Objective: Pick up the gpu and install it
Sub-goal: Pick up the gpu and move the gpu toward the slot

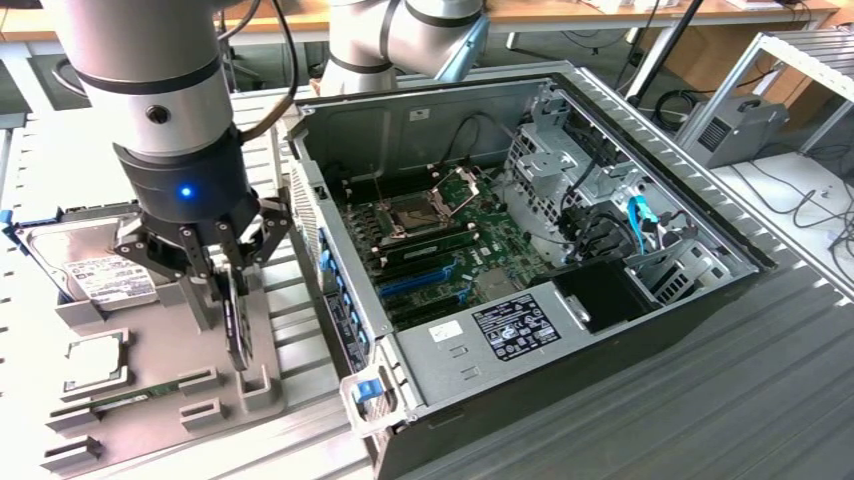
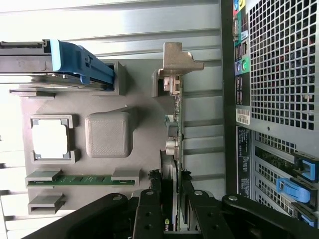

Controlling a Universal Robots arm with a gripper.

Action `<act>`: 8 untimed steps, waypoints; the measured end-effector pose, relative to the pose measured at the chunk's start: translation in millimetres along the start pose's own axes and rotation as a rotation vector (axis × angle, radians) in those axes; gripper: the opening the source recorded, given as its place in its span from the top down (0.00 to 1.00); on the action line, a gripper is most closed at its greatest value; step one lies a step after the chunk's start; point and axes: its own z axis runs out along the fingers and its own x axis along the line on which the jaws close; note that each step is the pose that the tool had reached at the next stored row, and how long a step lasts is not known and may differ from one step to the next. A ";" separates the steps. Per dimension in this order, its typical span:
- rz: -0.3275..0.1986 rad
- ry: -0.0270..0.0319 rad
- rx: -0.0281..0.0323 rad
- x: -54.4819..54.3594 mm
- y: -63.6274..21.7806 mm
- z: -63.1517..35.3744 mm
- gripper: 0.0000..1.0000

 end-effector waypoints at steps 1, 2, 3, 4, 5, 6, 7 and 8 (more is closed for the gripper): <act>0.000 0.0000 0.0000 0.0 0.0 -0.3 0.74; 0.000 -0.0001 -0.0001 0.0 0.0 -0.6 0.74; 0.000 0.0000 0.0000 0.0 -0.1 -0.9 0.74; 0.000 0.0000 0.0000 0.0 -0.1 -1.4 0.74; 0.000 0.0000 0.0000 0.0 -0.1 -1.6 0.74; 0.000 0.0000 -0.0001 0.0 -0.1 -2.0 0.74; 0.000 0.0001 0.0000 0.0 -0.1 -2.5 0.74; 0.000 0.0000 0.0001 0.0 -0.2 -3.0 0.74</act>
